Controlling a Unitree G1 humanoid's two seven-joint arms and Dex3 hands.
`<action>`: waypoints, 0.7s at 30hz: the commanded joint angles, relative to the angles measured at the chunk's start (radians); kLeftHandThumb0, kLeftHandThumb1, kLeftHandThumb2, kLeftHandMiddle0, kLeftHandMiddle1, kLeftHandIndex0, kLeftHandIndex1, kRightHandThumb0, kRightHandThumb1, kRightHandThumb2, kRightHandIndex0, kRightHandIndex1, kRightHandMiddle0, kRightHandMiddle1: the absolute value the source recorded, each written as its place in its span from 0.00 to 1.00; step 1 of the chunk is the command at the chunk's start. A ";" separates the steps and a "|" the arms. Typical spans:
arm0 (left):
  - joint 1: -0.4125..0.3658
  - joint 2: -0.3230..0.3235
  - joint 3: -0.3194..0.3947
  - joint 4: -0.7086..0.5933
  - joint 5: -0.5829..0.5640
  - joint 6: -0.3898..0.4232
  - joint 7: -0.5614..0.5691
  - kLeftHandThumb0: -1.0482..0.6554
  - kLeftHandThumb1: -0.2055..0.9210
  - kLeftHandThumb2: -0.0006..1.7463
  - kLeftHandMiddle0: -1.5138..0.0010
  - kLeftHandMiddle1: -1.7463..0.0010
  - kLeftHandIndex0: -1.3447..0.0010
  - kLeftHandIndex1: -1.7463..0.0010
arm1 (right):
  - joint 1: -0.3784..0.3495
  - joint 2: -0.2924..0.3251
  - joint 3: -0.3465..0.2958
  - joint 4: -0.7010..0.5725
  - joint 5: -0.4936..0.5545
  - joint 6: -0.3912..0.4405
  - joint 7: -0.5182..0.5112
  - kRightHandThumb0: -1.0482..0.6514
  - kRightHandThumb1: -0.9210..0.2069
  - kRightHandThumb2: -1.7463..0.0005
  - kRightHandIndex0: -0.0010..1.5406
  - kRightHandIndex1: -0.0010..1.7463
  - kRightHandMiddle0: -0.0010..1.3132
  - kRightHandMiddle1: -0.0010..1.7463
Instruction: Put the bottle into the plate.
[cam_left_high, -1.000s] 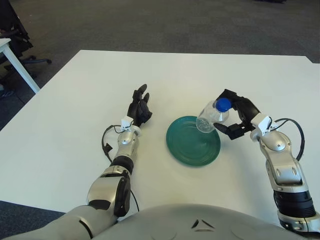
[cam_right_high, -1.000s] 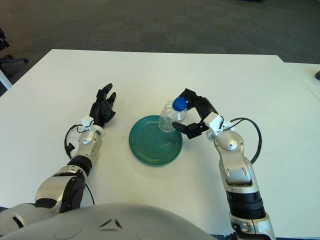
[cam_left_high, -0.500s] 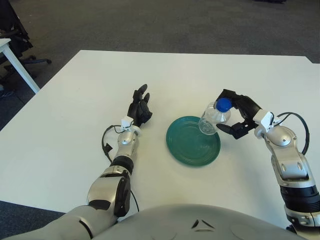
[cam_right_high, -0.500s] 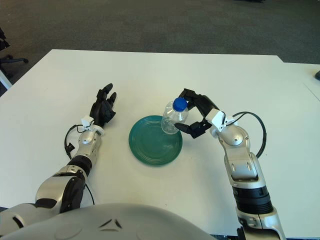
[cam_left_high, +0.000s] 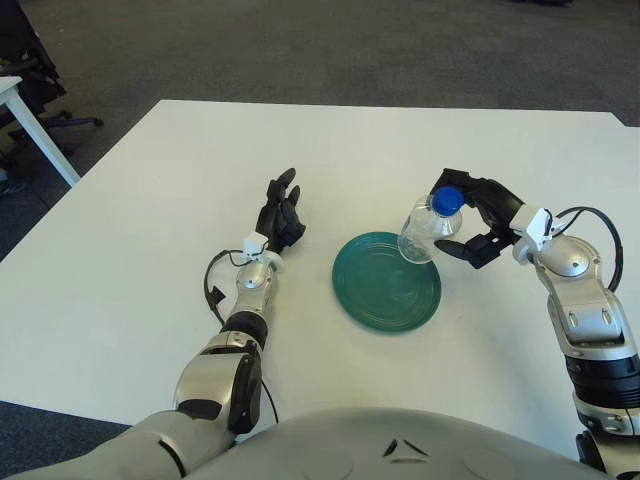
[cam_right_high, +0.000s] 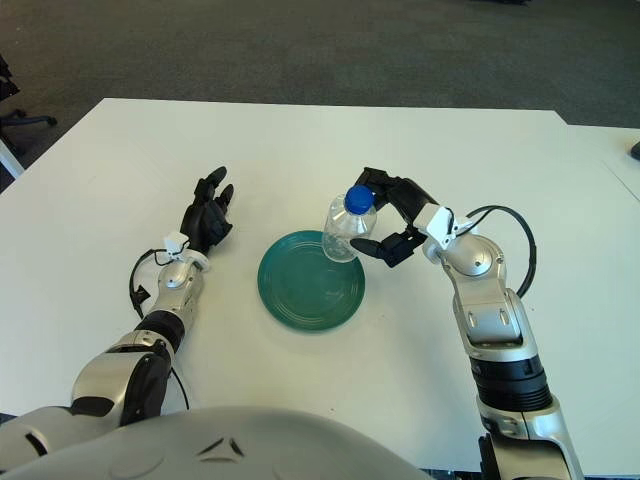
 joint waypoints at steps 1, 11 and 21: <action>0.156 -0.070 -0.012 0.110 0.003 0.002 0.052 0.00 1.00 0.63 0.79 1.00 1.00 0.62 | -0.024 -0.035 0.014 -0.027 0.001 0.014 0.028 0.54 0.61 0.24 0.83 1.00 0.78 1.00; 0.161 -0.068 -0.048 0.105 0.036 0.000 0.104 0.00 1.00 0.64 0.79 1.00 1.00 0.63 | -0.005 -0.069 0.051 -0.060 -0.027 -0.015 0.049 0.55 0.61 0.23 0.83 1.00 0.78 1.00; 0.146 -0.070 -0.074 0.115 0.050 0.017 0.156 0.00 1.00 0.65 0.80 1.00 1.00 0.64 | 0.016 -0.064 0.142 -0.037 -0.094 -0.046 0.031 0.55 0.61 0.23 0.83 1.00 0.77 1.00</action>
